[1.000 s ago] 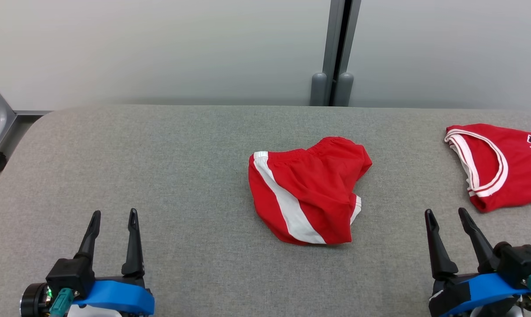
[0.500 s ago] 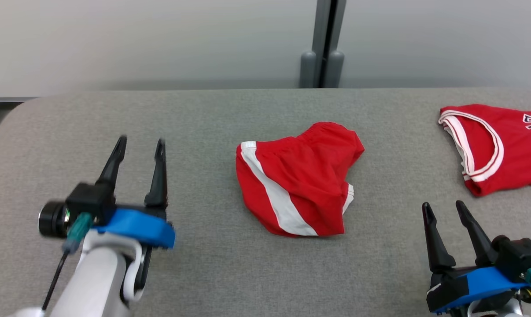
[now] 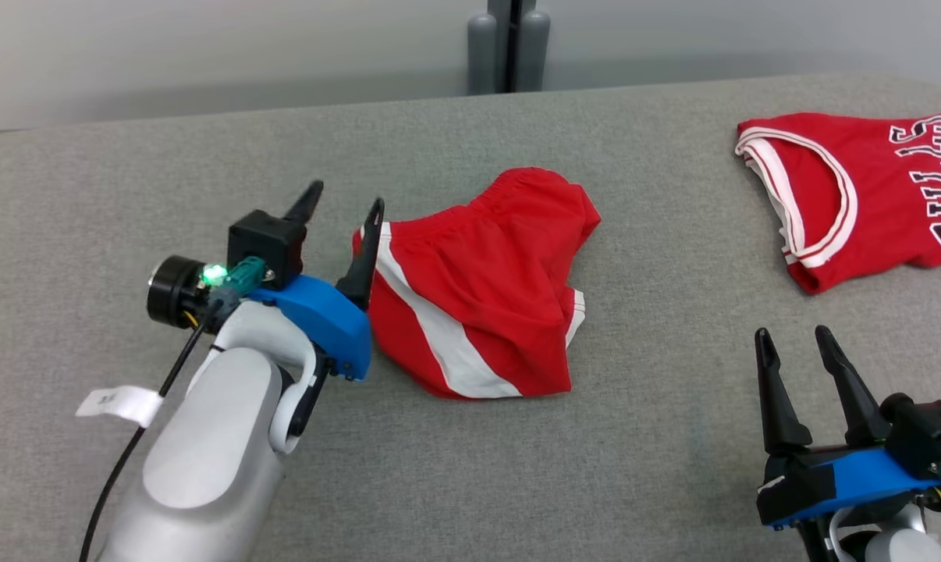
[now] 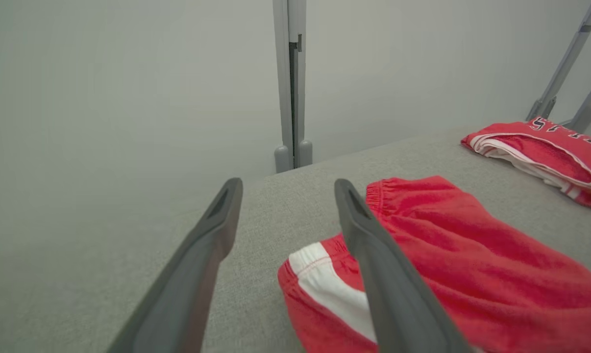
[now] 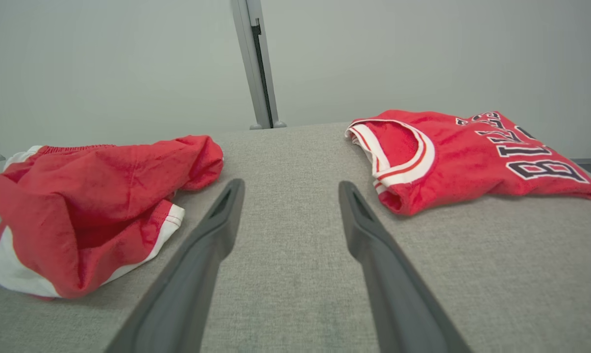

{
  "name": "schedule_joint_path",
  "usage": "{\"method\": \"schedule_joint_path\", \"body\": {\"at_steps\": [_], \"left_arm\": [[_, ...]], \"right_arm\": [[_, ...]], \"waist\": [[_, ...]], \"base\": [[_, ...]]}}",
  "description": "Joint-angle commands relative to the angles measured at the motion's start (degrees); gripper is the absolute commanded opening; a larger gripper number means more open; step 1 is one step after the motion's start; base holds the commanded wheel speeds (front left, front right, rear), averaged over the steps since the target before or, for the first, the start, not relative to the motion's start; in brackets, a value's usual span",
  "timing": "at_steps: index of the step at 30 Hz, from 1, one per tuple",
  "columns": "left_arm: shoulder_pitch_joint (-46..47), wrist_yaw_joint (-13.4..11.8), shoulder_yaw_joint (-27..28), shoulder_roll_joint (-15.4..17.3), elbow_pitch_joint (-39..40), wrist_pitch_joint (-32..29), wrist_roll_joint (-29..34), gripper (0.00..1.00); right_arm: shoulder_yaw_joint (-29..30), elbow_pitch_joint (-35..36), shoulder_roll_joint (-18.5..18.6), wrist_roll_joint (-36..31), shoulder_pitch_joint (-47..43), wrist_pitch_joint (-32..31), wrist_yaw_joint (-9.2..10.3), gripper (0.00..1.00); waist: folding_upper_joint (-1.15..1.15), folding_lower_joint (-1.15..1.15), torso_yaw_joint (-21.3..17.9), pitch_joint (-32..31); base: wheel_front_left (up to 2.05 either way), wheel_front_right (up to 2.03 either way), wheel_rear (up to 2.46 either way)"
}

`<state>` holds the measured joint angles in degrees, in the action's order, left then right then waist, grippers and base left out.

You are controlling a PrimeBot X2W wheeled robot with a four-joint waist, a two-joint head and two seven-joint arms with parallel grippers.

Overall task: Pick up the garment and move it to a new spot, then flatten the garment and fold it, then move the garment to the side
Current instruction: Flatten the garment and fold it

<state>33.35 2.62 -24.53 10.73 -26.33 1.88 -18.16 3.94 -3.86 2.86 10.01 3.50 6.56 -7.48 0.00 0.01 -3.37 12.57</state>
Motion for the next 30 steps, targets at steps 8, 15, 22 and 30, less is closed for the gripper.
{"method": "schedule_joint_path", "body": {"at_steps": [8,15,22,30], "left_arm": [[2.84,1.71,-2.65,-0.84,-8.77,-4.45,-0.39,1.00],[3.35,2.39,-4.20,-1.32,-15.82,-7.79,-0.94,1.00],[3.36,3.11,-5.25,-2.04,-20.47,-7.86,-1.88,0.34],[4.21,3.44,-4.95,-2.90,-21.67,-2.12,-2.90,0.00]], "right_arm": [[-0.57,-1.40,0.06,0.90,2.46,1.53,-0.03,1.00],[-1.01,-2.48,0.06,0.97,3.67,2.29,-0.03,1.00],[-0.94,-3.35,0.06,0.87,3.95,2.69,-0.03,1.00],[-0.37,-3.40,0.06,0.26,3.19,2.32,-0.03,1.00]], "waist": [[0.00,-0.01,-1.73,2.92],[0.00,-0.01,-2.92,4.25],[0.00,-0.01,-3.49,4.18],[0.00,-0.01,-2.74,2.73]], "base": [[0.00,0.00,0.00],[0.00,0.00,0.00],[0.00,0.00,0.00],[0.00,0.00,0.00]]}}
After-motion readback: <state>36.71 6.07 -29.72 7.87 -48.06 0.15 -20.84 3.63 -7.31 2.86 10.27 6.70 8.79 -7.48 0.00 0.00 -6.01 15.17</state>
